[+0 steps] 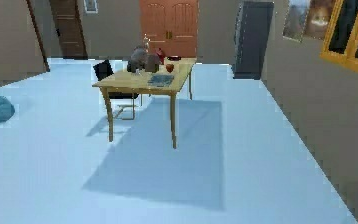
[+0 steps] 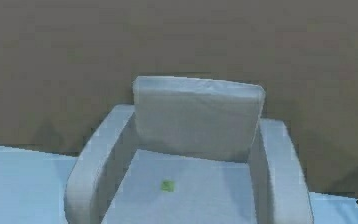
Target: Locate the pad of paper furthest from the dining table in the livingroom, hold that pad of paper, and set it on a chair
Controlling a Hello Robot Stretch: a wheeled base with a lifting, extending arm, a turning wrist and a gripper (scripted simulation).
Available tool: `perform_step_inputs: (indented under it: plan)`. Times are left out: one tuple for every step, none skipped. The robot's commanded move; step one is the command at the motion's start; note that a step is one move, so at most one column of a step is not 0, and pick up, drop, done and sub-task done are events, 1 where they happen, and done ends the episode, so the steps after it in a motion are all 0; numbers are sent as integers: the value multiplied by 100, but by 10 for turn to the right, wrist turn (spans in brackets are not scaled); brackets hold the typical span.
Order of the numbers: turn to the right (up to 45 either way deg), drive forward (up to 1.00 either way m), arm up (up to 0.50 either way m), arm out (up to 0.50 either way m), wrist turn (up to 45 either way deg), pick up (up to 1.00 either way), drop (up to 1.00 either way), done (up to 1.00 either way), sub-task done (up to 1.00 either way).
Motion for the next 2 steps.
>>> perform_step_inputs:
  plan:
    - [450,0,0,0,0,0,0,0,0]
    - [270,0,0,0,0,0,0,0,0]
